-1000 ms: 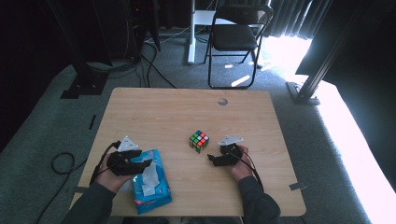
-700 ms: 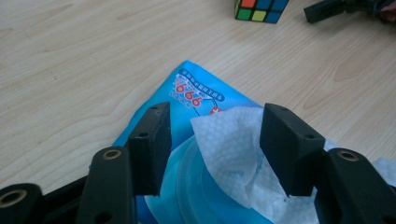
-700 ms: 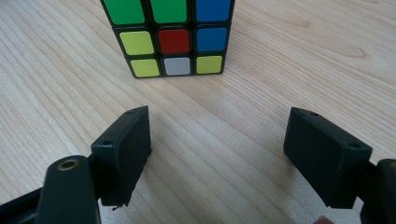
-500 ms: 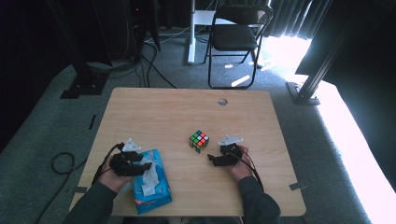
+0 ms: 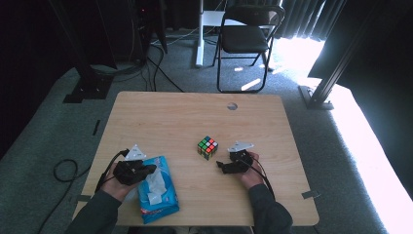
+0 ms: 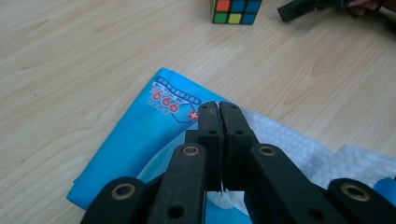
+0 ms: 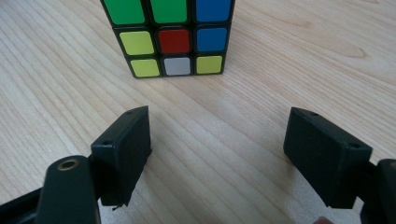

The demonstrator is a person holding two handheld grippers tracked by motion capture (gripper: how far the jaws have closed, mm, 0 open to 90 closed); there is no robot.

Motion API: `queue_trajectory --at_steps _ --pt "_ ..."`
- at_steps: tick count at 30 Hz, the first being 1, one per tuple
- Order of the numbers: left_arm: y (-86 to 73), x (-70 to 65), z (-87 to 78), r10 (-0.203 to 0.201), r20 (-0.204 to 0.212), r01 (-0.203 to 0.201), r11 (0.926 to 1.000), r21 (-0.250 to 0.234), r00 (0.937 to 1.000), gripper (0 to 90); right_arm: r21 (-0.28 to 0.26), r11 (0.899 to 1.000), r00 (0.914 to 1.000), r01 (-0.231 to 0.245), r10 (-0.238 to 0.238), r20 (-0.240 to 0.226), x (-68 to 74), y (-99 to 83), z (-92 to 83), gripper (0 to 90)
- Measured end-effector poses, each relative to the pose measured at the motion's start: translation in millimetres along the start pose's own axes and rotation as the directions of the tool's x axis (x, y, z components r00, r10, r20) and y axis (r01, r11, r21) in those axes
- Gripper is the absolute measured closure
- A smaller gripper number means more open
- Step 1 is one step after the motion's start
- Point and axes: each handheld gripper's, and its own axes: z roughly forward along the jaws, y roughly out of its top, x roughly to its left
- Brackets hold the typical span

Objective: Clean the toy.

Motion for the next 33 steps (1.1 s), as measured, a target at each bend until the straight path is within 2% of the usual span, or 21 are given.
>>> queue_trajectory --at_steps 7,16,24,29,33 --pt "0.2 4.6 -6.2 -0.035 -0.015 0.034 0.9981 -0.051 0.9993 89.3 0.000 1.000 1.0000 0.000 0.000 0.000 -0.1 0.0 0.0 22.7" --pt "1.5 12.9 -19.4 -0.069 -0.033 0.064 0.9892 -0.132 0.9971 89.9 -0.001 1.000 1.0000 0.001 -0.001 -0.002 -0.2 0.1 0.2 22.7" --pt "1.4 28.4 -25.0 -0.101 -0.050 0.092 0.9833 -0.157 0.9937 89.9 -0.001 1.000 1.0000 0.002 -0.002 -0.002 -0.6 0.4 0.5 22.7" --pt "8.1 35.5 -24.8 -0.094 -0.058 0.083 0.9829 -0.164 0.9939 90.0 -0.001 1.000 1.0000 0.002 -0.002 -0.002 -0.6 0.4 0.5 22.7" --pt "12.9 44.1 -24.4 -0.102 -0.053 0.091 0.9805 -0.174 0.9934 90.0 -0.001 1.000 1.0000 0.002 -0.002 -0.002 -0.7 0.4 0.6 22.8"
